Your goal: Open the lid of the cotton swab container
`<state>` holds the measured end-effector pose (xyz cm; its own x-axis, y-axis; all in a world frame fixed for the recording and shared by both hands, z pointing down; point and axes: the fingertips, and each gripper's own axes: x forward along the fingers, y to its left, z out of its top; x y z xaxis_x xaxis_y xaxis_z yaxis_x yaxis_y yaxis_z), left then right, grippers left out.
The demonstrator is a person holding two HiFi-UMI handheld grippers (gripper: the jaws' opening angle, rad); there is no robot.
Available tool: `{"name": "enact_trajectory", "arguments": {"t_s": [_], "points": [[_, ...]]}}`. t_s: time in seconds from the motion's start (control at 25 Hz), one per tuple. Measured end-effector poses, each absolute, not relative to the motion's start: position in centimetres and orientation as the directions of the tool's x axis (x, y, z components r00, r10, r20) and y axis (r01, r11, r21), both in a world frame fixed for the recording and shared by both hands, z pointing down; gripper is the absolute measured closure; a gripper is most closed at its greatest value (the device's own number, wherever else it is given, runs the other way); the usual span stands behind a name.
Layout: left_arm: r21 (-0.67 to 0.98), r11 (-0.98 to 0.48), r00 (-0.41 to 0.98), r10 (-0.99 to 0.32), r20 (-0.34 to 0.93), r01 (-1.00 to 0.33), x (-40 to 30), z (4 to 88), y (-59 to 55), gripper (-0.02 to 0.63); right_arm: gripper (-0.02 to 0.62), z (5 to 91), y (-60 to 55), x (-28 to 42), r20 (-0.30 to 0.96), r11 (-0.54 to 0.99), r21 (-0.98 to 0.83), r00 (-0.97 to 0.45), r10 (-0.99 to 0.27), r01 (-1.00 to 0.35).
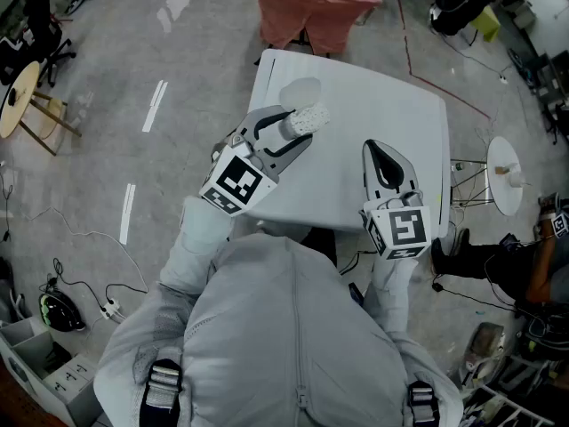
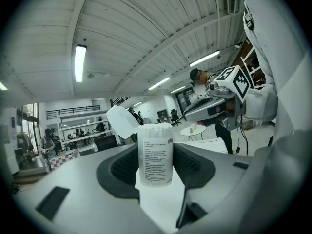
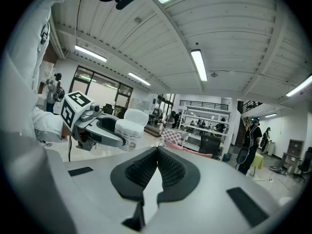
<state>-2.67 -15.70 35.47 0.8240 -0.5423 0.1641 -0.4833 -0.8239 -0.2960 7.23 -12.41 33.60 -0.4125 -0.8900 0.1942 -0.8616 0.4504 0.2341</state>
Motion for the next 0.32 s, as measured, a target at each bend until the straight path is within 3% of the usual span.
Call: {"name": "enact_trajectory", "arguments": {"t_s": [0.32], "points": [[-0.288, -0.824, 0.821, -0.545, 0.167, -0.488, -2.95, 35.41, -15.71, 0.39, 0.561, 33.65, -12.41, 7.02, 0.2, 0.456, 0.23, -0.417, -0.887, -0.86]]}}
